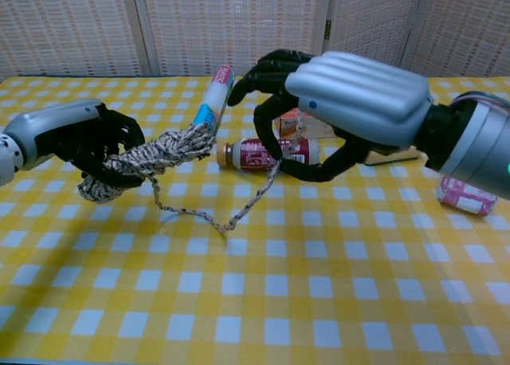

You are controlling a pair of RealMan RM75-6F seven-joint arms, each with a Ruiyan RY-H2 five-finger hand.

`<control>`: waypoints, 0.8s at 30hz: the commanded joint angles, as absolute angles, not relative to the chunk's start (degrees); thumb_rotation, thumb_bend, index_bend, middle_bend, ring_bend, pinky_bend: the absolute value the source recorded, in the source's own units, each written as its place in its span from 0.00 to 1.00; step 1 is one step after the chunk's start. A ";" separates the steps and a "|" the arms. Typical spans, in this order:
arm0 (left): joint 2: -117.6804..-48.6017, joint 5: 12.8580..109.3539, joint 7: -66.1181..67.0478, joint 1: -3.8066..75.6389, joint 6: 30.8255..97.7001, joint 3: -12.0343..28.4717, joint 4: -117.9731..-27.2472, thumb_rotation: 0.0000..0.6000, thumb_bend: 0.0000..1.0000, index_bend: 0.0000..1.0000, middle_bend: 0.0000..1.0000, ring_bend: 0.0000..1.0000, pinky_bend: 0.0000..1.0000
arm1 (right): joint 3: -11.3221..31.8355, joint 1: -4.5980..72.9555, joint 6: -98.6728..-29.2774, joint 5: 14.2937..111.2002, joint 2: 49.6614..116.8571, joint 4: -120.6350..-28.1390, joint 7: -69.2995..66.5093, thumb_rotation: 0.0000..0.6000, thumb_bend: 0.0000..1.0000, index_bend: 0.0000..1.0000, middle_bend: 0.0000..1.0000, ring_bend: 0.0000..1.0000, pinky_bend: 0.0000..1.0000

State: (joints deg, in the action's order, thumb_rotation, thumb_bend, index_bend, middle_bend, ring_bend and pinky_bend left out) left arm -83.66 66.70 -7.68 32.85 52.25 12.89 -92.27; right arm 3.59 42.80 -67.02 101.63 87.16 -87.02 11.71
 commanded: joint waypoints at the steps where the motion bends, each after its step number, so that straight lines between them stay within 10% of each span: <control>1: -84.79 65.41 -7.74 34.62 50.27 13.52 -93.06 1.00 0.46 0.75 0.71 0.71 0.78 | 7.21 44.61 -66.69 100.72 86.13 -91.08 15.62 1.00 0.45 0.64 0.20 0.11 0.04; 14: -85.62 72.98 -19.93 39.22 41.30 13.39 -97.30 1.00 0.46 0.76 0.72 0.71 0.78 | 14.92 47.22 -62.00 89.74 86.16 -91.22 24.74 1.00 0.45 0.65 0.20 0.11 0.04; 24: -81.93 89.02 -48.37 39.37 46.52 12.28 -96.14 1.00 0.46 0.76 0.72 0.71 0.78 | 11.60 44.32 -61.56 84.89 86.45 -83.36 22.36 1.00 0.45 0.66 0.20 0.11 0.04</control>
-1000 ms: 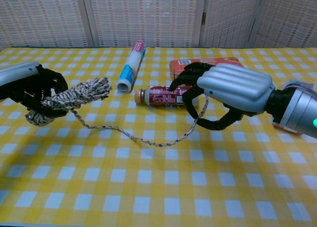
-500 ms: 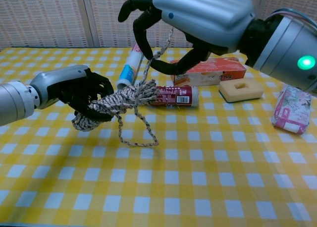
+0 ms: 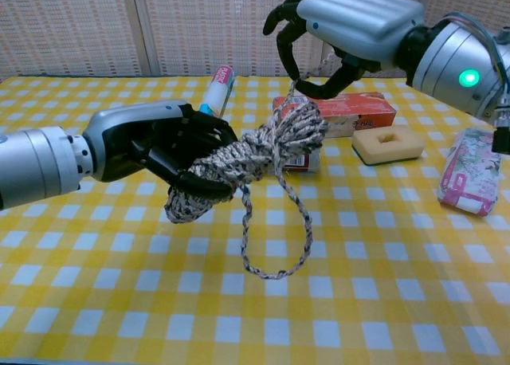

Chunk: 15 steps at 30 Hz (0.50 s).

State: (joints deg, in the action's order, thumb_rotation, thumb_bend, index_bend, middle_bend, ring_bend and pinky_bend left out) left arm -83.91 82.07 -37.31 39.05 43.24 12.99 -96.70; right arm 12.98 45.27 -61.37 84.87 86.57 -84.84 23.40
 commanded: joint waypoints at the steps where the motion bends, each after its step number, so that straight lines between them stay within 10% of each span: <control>1: -81.67 89.60 -50.68 39.37 47.72 12.26 -95.82 1.00 0.46 0.76 0.72 0.71 0.78 | 10.97 44.02 -61.68 85.18 86.29 -82.86 21.91 1.00 0.45 0.66 0.20 0.11 0.04; 15: -81.78 78.54 -51.67 37.71 54.89 16.57 -95.87 1.00 0.47 0.76 0.72 0.71 0.78 | 2.29 41.23 -62.41 91.39 87.48 -78.49 21.98 1.00 0.45 0.67 0.21 0.11 0.03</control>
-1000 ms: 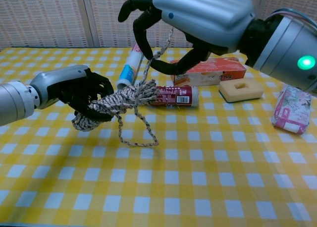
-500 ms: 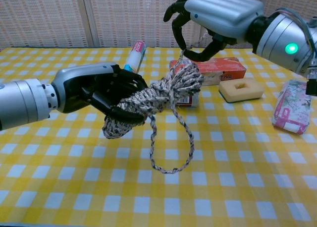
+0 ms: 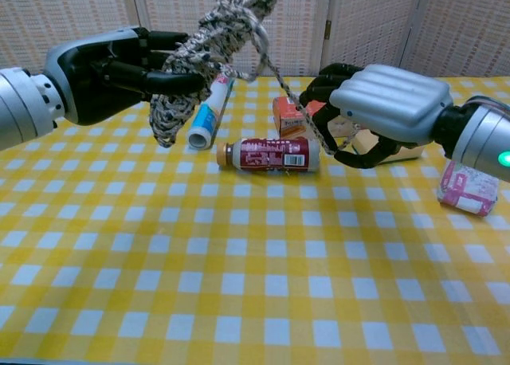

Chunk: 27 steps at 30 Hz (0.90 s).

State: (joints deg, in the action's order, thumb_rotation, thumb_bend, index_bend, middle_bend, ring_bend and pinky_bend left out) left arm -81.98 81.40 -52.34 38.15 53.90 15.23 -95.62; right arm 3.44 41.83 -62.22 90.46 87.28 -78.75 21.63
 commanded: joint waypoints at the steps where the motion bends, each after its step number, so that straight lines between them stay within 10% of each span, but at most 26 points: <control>1: -81.76 77.33 -51.34 37.57 55.17 17.04 -95.98 1.00 0.47 0.76 0.72 0.71 0.78 | 1.66 40.95 -62.43 91.79 87.50 -78.55 22.18 1.00 0.45 0.67 0.21 0.11 0.03; 17: -82.34 67.33 -51.30 35.55 57.23 21.34 -95.77 1.00 0.47 0.76 0.72 0.71 0.78 | -3.57 38.17 -61.92 95.55 86.70 -82.10 25.91 1.00 0.45 0.67 0.23 0.13 0.03; 27: -85.45 61.43 -27.52 36.12 62.96 19.58 -91.34 1.00 0.47 0.76 0.72 0.71 0.78 | -1.53 36.64 -65.45 96.92 82.80 -90.54 34.56 1.00 0.45 0.68 0.25 0.14 0.03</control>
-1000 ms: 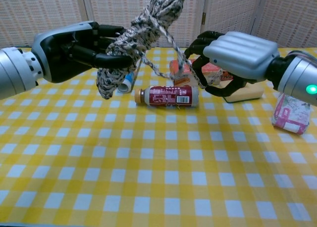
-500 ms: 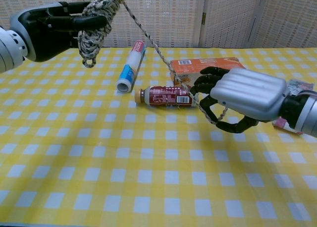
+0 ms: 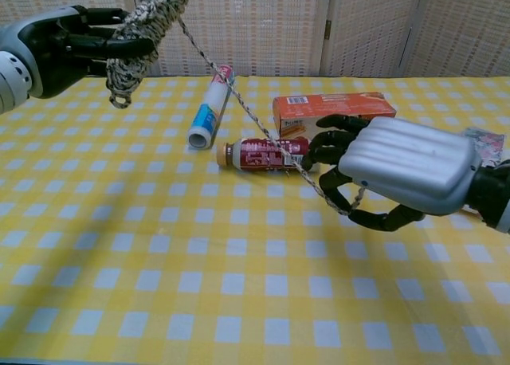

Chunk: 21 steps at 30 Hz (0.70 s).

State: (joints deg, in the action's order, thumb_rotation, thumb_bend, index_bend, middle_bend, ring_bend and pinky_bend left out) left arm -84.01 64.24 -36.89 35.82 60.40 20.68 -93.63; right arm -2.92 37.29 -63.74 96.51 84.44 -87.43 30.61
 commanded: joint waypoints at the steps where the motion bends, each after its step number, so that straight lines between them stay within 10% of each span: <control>1: -85.72 61.20 -25.76 36.13 63.40 19.33 -91.03 1.00 0.47 0.76 0.72 0.71 0.78 | -1.00 36.47 -65.85 96.81 82.42 -91.53 36.15 1.00 0.45 0.69 0.25 0.15 0.03; 21: -89.02 65.11 -14.19 35.80 63.44 14.94 -90.59 1.00 0.47 0.76 0.72 0.71 0.78 | 11.09 42.26 -62.52 91.09 84.73 -101.67 42.43 1.00 0.45 0.69 0.25 0.15 0.03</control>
State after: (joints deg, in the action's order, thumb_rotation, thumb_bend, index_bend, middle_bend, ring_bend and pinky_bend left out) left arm -88.83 64.62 -14.55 35.79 63.70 15.36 -90.48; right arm 10.78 41.92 -63.00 91.58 84.28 -101.56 42.66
